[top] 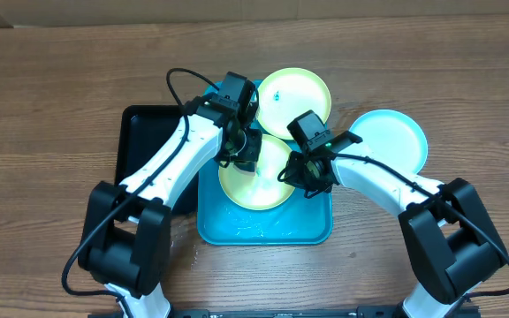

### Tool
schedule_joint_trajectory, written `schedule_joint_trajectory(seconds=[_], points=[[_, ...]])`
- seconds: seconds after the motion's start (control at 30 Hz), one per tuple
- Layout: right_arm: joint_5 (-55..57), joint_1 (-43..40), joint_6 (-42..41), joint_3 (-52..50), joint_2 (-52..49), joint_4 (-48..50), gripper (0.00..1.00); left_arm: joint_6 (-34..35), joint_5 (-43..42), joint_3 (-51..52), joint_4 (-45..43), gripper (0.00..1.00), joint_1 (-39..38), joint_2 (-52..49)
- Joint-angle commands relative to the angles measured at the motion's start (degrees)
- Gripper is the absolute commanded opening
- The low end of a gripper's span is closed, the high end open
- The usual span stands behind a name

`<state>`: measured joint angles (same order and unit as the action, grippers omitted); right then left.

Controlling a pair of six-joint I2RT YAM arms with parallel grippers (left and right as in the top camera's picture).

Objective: Clean dirty plates on tray and stack at the side
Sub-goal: 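Scrub the lower yellow plate with the sponge while the right gripper holds its rim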

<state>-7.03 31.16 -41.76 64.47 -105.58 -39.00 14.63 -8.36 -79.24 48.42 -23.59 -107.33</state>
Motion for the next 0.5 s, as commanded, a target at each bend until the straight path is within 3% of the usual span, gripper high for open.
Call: schedule_joint_trajectory(seconds=[0.0, 0.3, 0.47], points=[[0.96, 0.72, -0.04, -0.57, 0.79, 0.35, 0.04, -0.85, 3.37, 2.45, -0.44, 0.04, 0.0, -2.67], [0.96, 0.72, -0.04, -0.57, 0.79, 0.35, 0.04, 0.59, 3.06, 2.99, -0.83, 0.04, -0.11, -10.54], [0.96, 0.72, -0.04, -0.57, 0.79, 0.33, 0.04, -3.52, -9.9, 2.99, -0.48, 0.04, -0.09, -13.22]])
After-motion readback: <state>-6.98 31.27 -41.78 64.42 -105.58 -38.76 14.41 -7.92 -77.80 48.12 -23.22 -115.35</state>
